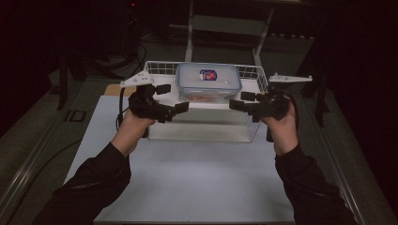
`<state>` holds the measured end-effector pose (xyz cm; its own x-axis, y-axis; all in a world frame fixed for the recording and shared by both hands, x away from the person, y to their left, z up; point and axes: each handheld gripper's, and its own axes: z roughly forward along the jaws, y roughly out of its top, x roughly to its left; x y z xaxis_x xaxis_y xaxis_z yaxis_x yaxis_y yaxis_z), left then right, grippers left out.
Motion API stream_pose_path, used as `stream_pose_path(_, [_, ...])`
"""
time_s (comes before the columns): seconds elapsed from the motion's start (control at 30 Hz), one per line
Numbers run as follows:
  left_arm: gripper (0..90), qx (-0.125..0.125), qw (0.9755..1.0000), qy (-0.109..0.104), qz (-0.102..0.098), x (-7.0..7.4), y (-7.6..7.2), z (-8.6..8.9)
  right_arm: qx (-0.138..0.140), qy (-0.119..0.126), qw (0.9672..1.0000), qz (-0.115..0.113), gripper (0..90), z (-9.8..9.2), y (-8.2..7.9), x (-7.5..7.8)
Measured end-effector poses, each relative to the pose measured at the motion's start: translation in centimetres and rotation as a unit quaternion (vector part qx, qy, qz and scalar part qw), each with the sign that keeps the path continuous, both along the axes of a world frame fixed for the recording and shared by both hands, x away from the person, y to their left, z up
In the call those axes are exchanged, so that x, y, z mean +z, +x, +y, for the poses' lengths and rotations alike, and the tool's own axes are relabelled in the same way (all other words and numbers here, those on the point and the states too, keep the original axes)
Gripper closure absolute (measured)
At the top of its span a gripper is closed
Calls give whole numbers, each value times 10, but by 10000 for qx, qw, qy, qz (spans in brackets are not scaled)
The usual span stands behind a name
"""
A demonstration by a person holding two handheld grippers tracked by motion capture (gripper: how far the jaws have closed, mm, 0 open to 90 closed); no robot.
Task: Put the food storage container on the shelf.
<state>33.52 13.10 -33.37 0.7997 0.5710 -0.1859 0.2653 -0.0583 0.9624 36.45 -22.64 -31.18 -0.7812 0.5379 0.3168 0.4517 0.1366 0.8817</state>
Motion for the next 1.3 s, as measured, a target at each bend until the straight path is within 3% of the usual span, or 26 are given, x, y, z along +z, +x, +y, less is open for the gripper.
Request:
stream_pose_path(0.13, [0,-173,9997,-127,-96,-9,-18,1,100,-101,9998,-145,164,-2,-18,-10])
stream_pose_path(0.3, [0,-369,9992,2,-173,-20,-39,-3,175,-281,9987,-381,161,0,-33,-24])
stream_pose_path(0.43, [0,-621,9976,234,-194,-31,-52,-9,266,-391,9976,-510,159,4,-43,-38])
stream_pose_path(0.5, [0,-659,9973,269,-184,-34,-56,-11,264,-389,9976,-513,156,4,-44,-41])
stream_pose_path(0.57, [0,-808,9964,227,-88,-42,-62,-14,287,-443,9969,-590,152,7,-51,-54])
stream_pose_path(0.67, [0,-869,9957,304,-136,-52,-70,-16,305,-494,9958,-708,149,8,-56,-66])
stream_pose_path(0.93, [0,-919,9948,443,3,-81,-78,-17,479,-520,9958,-590,153,8,-66,-102])
stream_pose_path(0.97, [0,-890,9944,567,63,-88,-79,-19,479,-520,9958,-590,153,8,-66,-102])
stream_pose_path(1.0, [0,-871,9931,781,39,-97,-81,-20,486,-544,9959,-533,160,7,-67,-112])
stream_pose_path(1.07, [0,-895,9918,913,49,-106,-84,-20,500,-550,9961,-474,160,6,-69,-120])
stream_pose_path(1.3, [0,-892,9907,1004,238,-131,-92,-14,310,-679,9967,-321,158,-7,-76,-149])
